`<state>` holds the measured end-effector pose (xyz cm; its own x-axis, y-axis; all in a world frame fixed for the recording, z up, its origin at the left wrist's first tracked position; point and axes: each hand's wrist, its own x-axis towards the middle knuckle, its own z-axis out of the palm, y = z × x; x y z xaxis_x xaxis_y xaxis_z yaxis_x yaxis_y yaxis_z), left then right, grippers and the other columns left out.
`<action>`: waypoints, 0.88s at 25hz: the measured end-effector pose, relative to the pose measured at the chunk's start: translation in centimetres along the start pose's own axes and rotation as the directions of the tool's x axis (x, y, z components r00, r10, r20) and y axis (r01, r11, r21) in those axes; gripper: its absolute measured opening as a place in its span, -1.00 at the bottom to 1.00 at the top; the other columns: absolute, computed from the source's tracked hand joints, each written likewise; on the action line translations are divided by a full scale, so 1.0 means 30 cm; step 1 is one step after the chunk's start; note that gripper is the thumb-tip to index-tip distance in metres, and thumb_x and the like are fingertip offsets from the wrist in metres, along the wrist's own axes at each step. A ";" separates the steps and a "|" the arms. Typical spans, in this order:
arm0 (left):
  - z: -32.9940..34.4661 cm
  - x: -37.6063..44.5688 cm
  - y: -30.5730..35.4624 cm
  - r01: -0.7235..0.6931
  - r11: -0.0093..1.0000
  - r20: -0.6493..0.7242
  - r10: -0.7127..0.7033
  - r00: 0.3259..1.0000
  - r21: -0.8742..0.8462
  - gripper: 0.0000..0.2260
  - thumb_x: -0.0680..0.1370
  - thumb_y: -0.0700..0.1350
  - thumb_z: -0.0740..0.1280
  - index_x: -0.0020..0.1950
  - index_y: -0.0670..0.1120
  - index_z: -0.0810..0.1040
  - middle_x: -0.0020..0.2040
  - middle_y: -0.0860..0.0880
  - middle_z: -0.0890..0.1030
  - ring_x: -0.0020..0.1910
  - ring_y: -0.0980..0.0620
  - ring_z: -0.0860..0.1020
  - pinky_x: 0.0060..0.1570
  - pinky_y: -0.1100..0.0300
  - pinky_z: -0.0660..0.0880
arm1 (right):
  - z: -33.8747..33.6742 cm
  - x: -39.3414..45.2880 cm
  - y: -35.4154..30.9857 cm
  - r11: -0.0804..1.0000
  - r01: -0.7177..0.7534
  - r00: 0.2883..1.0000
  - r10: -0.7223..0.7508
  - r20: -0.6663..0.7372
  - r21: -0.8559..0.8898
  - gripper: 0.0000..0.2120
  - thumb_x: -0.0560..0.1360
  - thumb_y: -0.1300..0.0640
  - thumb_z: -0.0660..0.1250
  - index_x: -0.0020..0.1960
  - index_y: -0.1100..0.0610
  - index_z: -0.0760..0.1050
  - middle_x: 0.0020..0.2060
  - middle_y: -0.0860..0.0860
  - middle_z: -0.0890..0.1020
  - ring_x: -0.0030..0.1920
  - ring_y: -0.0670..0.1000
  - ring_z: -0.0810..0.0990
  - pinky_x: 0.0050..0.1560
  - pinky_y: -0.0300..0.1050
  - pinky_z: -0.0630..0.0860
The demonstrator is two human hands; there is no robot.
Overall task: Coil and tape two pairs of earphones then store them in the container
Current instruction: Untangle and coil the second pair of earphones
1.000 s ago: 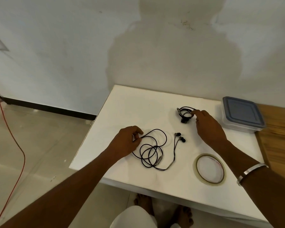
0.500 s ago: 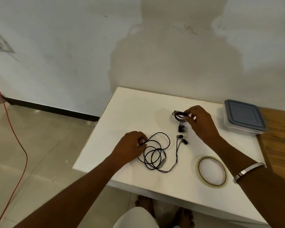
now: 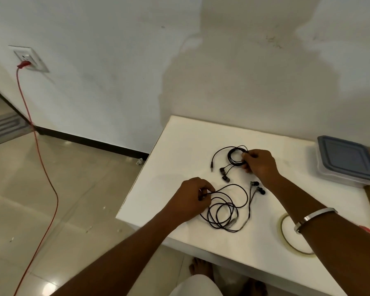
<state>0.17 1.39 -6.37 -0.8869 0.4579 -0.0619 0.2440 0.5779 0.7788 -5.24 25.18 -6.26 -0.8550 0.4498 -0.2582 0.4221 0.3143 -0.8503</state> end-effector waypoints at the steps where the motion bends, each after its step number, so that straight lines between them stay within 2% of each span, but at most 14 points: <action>1: -0.002 -0.004 0.003 0.007 1.000 0.004 -0.007 1.000 -0.030 -0.84 0.50 -0.19 0.39 0.06 -0.03 0.64 -0.12 0.07 0.55 -0.28 0.21 0.48 -0.20 0.51 0.40 | 0.003 0.001 0.003 1.000 0.010 0.999 -0.011 -0.035 -0.030 -0.72 0.51 0.11 0.36 0.04 0.34 0.56 -0.37 0.12 0.62 -0.42 0.03 0.57 -0.15 -0.06 0.56; 3: -0.003 -0.009 0.002 0.040 0.994 0.000 -0.040 0.999 -0.105 -0.84 0.50 -0.15 0.42 0.06 0.00 0.65 -0.12 0.05 0.58 -0.25 0.21 0.50 -0.18 0.50 0.43 | 0.006 -0.014 -0.006 0.996 0.011 0.998 -0.016 -0.055 -0.086 -0.60 0.48 0.05 0.39 0.13 0.36 0.48 -0.22 0.21 0.65 -0.28 0.12 0.64 0.00 0.03 0.56; 4: -0.004 -0.008 0.005 0.055 0.987 -0.007 -0.057 0.998 -0.148 -0.84 0.49 -0.14 0.43 0.06 0.01 0.64 -0.11 0.04 0.60 -0.21 0.19 0.53 -0.15 0.47 0.45 | 0.007 -0.028 -0.011 0.987 0.038 0.997 -0.049 -0.066 -0.159 -0.53 0.47 0.02 0.40 0.20 0.34 0.44 -0.09 0.24 0.64 -0.13 0.18 0.65 0.08 0.06 0.55; 5: -0.005 -0.006 0.011 0.065 0.979 -0.019 -0.070 0.997 -0.194 -0.84 0.49 -0.13 0.44 0.05 0.01 0.64 -0.10 0.03 0.62 -0.17 0.16 0.57 -0.11 0.43 0.48 | 0.006 -0.046 -0.015 0.966 0.094 0.991 -0.114 -0.071 -0.242 -0.53 0.46 0.00 0.40 0.23 0.29 0.44 0.02 0.22 0.61 0.02 0.19 0.61 0.15 0.02 0.51; 6: -0.007 -0.003 0.025 0.068 0.967 -0.033 -0.079 0.996 -0.245 -0.85 0.48 -0.14 0.45 0.04 0.01 0.64 -0.11 0.02 0.64 -0.14 0.12 0.61 -0.07 0.39 0.51 | -0.007 -0.081 -0.030 0.944 0.168 0.978 -0.195 -0.068 -0.283 -0.60 0.48 0.02 0.38 0.22 0.22 0.47 0.07 0.17 0.58 0.08 0.14 0.58 0.15 -0.08 0.47; 7: -0.012 0.000 0.043 0.064 0.954 -0.046 -0.081 0.996 -0.293 -0.85 0.47 -0.15 0.46 0.02 0.00 0.64 -0.14 0.01 0.64 -0.13 0.06 0.64 -0.05 0.34 0.53 | -0.018 -0.120 -0.045 0.927 0.258 0.958 -0.281 -0.050 -0.272 -0.71 0.50 0.05 0.36 0.16 0.17 0.52 0.05 0.10 0.59 0.03 0.06 0.57 0.06 -0.24 0.45; 9: -0.021 0.009 0.088 0.043 0.932 -0.060 -0.069 0.996 -0.360 -0.86 0.47 -0.19 0.46 -0.02 0.00 0.65 -0.19 -0.02 0.64 -0.15 -0.03 0.66 -0.03 0.20 0.56 | -0.049 -0.219 -0.076 0.876 0.434 0.901 -0.428 0.076 -0.209 -0.85 0.51 0.08 0.35 0.05 0.09 0.57 -0.05 -0.04 0.58 -0.14 -0.09 0.56 -0.16 -0.47 0.38; 10: -0.028 0.014 0.108 0.032 0.925 -0.066 -0.061 0.996 -0.379 -0.86 0.46 -0.19 0.46 -0.03 0.02 0.65 -0.20 -0.01 0.64 -0.15 -0.05 0.65 -0.03 0.15 0.57 | -0.061 -0.269 -0.085 0.839 0.508 0.861 -0.485 0.153 -0.197 -0.85 0.50 0.08 0.36 0.05 0.07 0.57 -0.05 -0.08 0.56 -0.15 -0.13 0.54 -0.18 -0.48 0.37; 12: -0.043 0.016 0.140 0.009 0.919 -0.078 -0.044 0.996 -0.395 -0.86 0.45 -0.16 0.49 -0.05 0.04 0.66 -0.18 0.05 0.67 -0.13 0.00 0.65 -0.02 0.16 0.57 | -0.078 -0.330 -0.070 0.781 0.591 0.795 -0.523 0.306 -0.202 -0.77 0.49 0.05 0.37 0.14 0.03 0.55 0.00 -0.10 0.54 -0.05 -0.13 0.53 -0.08 -0.43 0.41; 14: -0.057 0.010 0.174 -0.021 0.921 -0.089 -0.015 0.996 -0.390 -0.87 0.44 -0.15 0.50 -0.05 0.03 0.67 -0.15 0.10 0.69 -0.10 0.14 0.65 -0.02 0.24 0.57 | -0.097 -0.354 -0.059 0.773 0.578 0.794 -0.458 0.399 -0.263 -0.78 0.50 0.09 0.36 0.14 0.02 0.55 -0.01 -0.11 0.58 -0.04 -0.13 0.55 0.00 -0.29 0.45; 16: -0.079 0.000 0.201 -0.045 0.940 -0.109 0.009 0.994 -0.338 -0.89 0.45 -0.14 0.49 -0.08 0.05 0.67 -0.17 0.14 0.70 -0.13 0.19 0.65 -0.07 0.33 0.55 | -0.125 -0.375 -0.077 0.800 0.527 0.820 -0.389 0.420 -0.287 -0.85 0.51 0.11 0.34 0.07 0.03 0.60 -0.10 -0.10 0.64 -0.11 -0.14 0.57 -0.04 -0.26 0.47; 20: -0.128 -0.023 0.220 0.023 0.926 -0.084 -0.059 0.995 -0.376 -0.93 0.48 -0.16 0.46 -0.05 -0.07 0.69 -0.34 0.05 0.67 -0.36 0.10 0.62 -0.28 0.28 0.53 | -0.168 -0.400 -0.100 0.854 0.440 0.869 -0.327 0.370 -0.279 -0.84 0.50 0.01 0.36 -0.01 0.06 0.62 -0.21 0.00 0.68 -0.19 -0.03 0.65 -0.11 -0.11 0.57; 22: -0.143 -0.037 0.217 0.065 0.940 -0.054 -0.088 0.995 -0.334 -0.92 0.49 -0.14 0.45 -0.03 -0.07 0.69 -0.34 0.03 0.66 -0.39 0.08 0.60 -0.29 0.23 0.54 | -0.176 -0.417 -0.097 0.861 0.425 0.885 -0.330 0.328 -0.280 -0.86 0.50 0.03 0.36 -0.02 0.06 0.63 -0.26 -0.01 0.67 -0.24 -0.06 0.63 -0.12 -0.14 0.56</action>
<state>1.06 1.74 1.46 -0.9248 0.3681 -0.0962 0.0407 0.3471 0.9370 5.80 23.05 1.87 -0.9949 0.0200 -0.0985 0.0845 0.6959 -0.7131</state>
